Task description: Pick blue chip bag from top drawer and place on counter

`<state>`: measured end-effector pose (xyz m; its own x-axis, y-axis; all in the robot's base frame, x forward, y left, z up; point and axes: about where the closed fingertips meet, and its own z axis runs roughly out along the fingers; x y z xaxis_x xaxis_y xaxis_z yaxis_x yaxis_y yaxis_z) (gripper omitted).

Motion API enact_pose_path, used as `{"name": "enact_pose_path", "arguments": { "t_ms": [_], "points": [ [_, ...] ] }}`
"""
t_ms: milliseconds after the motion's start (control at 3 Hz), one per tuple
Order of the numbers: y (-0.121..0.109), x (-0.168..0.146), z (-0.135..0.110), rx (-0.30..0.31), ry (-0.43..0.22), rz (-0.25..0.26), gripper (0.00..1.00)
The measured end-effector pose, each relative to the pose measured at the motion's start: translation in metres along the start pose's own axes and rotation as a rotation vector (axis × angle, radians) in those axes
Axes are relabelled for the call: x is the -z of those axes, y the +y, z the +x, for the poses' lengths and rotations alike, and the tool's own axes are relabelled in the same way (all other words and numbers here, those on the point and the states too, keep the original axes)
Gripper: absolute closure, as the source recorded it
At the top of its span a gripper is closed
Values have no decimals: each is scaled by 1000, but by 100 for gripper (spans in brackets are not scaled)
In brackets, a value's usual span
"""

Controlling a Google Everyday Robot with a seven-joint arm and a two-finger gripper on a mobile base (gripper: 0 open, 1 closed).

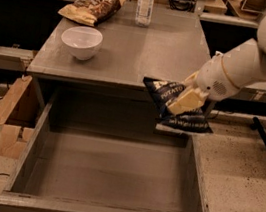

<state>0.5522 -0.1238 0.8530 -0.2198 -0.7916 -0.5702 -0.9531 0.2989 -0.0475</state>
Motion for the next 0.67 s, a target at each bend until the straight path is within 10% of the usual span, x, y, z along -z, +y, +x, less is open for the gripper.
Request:
{"name": "enact_pose_path", "arguments": {
  "t_ms": [667],
  "points": [
    [-81, 30, -42, -95, -9, -1, 100]
  ]
}}
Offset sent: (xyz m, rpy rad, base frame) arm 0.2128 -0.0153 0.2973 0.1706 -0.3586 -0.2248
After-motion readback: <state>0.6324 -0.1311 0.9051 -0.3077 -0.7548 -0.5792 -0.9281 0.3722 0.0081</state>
